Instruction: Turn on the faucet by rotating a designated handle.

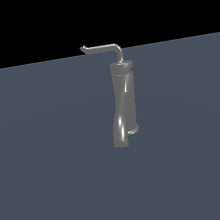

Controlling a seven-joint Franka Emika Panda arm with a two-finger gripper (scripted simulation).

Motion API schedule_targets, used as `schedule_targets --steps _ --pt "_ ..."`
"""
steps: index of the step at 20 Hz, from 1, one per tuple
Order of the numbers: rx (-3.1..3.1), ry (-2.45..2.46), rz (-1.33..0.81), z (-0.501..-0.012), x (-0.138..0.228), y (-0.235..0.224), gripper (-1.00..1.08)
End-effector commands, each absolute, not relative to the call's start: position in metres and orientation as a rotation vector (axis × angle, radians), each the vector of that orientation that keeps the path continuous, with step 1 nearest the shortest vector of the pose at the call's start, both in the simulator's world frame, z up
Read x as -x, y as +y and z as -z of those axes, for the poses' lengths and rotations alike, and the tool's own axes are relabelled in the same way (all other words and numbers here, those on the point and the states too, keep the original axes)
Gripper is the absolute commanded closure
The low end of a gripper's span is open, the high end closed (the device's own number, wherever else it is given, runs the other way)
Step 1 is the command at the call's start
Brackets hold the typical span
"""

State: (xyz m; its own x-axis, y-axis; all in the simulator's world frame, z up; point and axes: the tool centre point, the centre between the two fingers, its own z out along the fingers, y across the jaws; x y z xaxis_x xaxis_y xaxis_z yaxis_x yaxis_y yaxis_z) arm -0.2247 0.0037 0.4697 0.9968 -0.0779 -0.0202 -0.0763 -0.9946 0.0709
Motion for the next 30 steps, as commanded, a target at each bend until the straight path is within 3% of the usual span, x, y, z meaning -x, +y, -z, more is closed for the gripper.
schedule_targets --steps 1,30 --pt "-3.066 -0.179 0.032 -0.469 0.218 0.004 1.08" --pt "-2.837 -1.218 -0.012 -0.43 0.092 0.012 1.08"
